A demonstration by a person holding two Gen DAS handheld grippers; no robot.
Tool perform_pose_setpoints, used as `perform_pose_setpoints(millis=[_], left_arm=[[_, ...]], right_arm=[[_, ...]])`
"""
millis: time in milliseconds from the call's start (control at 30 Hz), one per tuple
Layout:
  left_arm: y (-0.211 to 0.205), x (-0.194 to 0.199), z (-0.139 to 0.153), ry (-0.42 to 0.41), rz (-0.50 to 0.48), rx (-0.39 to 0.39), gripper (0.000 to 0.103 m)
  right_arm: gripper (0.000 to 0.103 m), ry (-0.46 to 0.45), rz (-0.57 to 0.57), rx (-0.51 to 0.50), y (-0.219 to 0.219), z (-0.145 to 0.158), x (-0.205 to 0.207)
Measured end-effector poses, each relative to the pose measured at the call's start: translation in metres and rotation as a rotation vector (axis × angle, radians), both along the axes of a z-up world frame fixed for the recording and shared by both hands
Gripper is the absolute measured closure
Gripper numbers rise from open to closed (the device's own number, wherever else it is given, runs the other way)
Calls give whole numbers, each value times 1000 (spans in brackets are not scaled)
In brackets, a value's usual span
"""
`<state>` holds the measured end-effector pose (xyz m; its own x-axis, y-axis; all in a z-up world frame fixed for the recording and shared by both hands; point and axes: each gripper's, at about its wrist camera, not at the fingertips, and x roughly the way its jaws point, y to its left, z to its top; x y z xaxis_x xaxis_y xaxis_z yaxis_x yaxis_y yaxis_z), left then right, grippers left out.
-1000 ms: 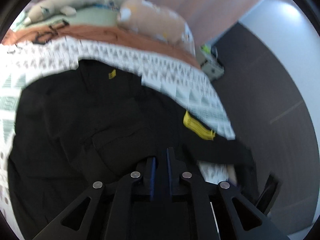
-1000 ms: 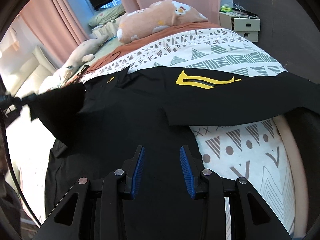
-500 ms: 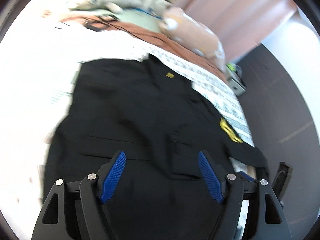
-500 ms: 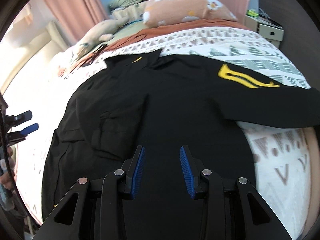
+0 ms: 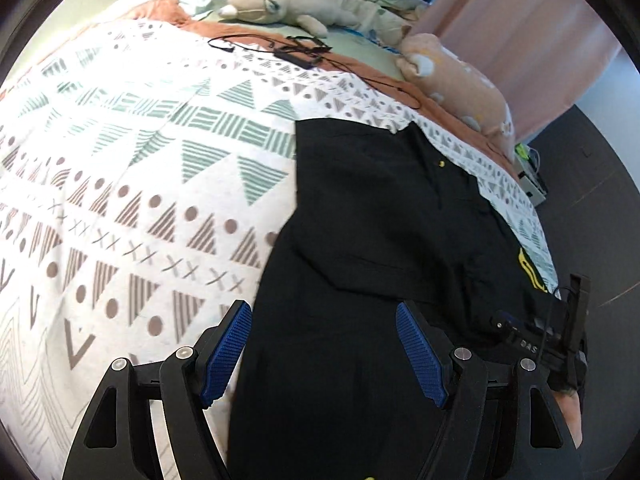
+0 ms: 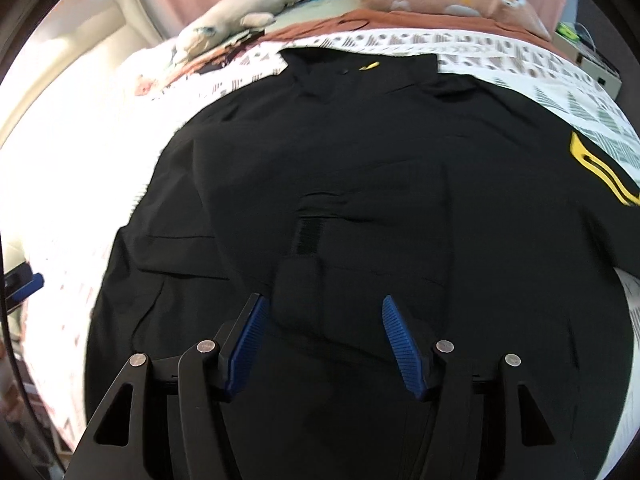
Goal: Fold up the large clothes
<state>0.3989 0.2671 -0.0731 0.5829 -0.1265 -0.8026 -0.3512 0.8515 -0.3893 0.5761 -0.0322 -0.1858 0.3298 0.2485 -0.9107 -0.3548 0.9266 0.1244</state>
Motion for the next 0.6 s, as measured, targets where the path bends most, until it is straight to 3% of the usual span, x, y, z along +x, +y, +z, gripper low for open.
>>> perform_pose_setpoints(millis=[167,267,300,433,600], left_arm=[[9,-4,-9,18,6,22,27],[9,-2,-13,21,2,23,27],[8,0,-15,20,1,20,27],[-2,8,-20,26,-9,15,29],[-15,22,-26,53,-39,69,31]], right_arm=[[45,14,-29,-93,6,-26,7],[73,-21,3,-87,4,-14,2],[77,-34,8,-83,2,-8,1],[81,-88,6,-70,-21,21,4],[79,-139,-130,-76,-80,51,17]])
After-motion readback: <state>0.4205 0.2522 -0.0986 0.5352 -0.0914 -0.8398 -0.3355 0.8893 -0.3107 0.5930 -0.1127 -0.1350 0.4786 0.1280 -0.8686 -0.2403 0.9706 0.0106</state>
